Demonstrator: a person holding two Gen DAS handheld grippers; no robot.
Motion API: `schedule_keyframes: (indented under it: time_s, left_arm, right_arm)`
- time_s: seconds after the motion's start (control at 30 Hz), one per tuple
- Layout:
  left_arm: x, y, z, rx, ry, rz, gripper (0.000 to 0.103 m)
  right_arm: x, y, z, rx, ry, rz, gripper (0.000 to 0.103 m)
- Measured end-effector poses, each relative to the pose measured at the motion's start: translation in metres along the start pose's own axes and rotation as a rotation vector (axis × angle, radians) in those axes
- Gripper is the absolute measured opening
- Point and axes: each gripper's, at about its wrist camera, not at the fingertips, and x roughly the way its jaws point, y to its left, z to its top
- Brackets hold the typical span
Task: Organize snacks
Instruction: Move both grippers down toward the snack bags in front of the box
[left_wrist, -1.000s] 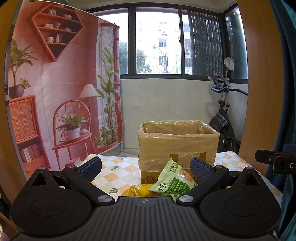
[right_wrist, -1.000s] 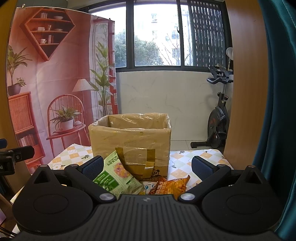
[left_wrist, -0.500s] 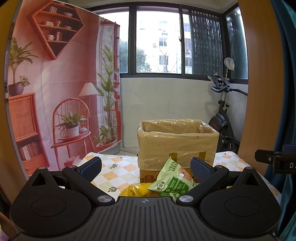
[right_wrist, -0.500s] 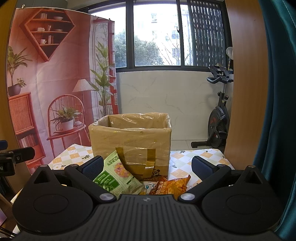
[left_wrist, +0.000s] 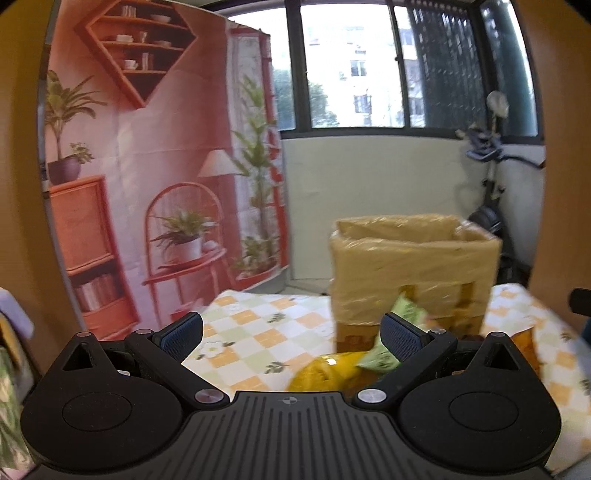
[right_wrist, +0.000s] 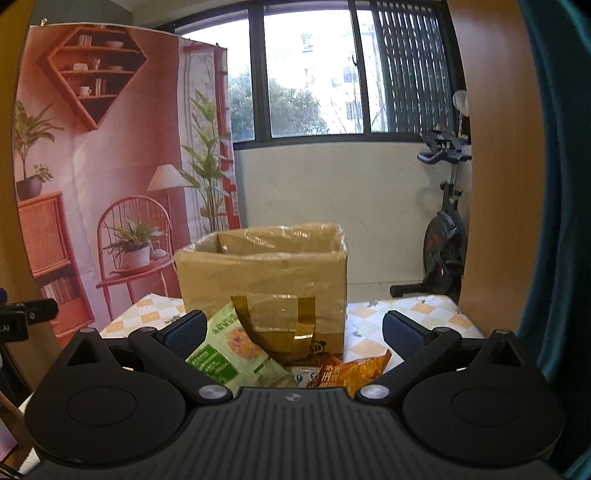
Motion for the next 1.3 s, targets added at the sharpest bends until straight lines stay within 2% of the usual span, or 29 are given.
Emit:
schedule_keyframes:
  time_s: [0.13, 0.33, 0.57, 0.8, 1.0, 1.13, 1.3]
  left_arm:
    - [0.017, 0.002, -0.004, 0.021, 0.034, 0.024, 0.103]
    - [0.039, 0.002, -0.011, 0.039, 0.075, 0.01, 0.103]
    - [0.062, -0.004, -0.029, 0.042, 0.136, -0.059, 0.102]
    - [0.077, -0.013, -0.042, 0.05, 0.164, -0.113, 0.102]
    - [0.091, -0.021, -0.052, 0.031, 0.223, -0.164, 0.097]
    - [0.096, -0.023, -0.061, 0.007, 0.267, -0.21, 0.097]
    - [0.097, -0.024, -0.068, -0.003, 0.285, -0.263, 0.097]
  right_arm:
    - [0.022, -0.003, -0.014, 0.02, 0.045, 0.032, 0.103]
    - [0.047, -0.011, -0.038, 0.032, 0.116, 0.049, 0.103]
    - [0.074, -0.013, -0.064, 0.041, 0.196, 0.063, 0.102]
    - [0.107, -0.009, -0.09, 0.014, 0.269, 0.095, 0.101]
    - [0.121, 0.001, -0.109, -0.049, 0.299, 0.122, 0.101]
    - [0.126, 0.005, -0.119, -0.066, 0.315, 0.138, 0.101]
    - [0.126, 0.008, -0.13, -0.075, 0.327, 0.143, 0.099]
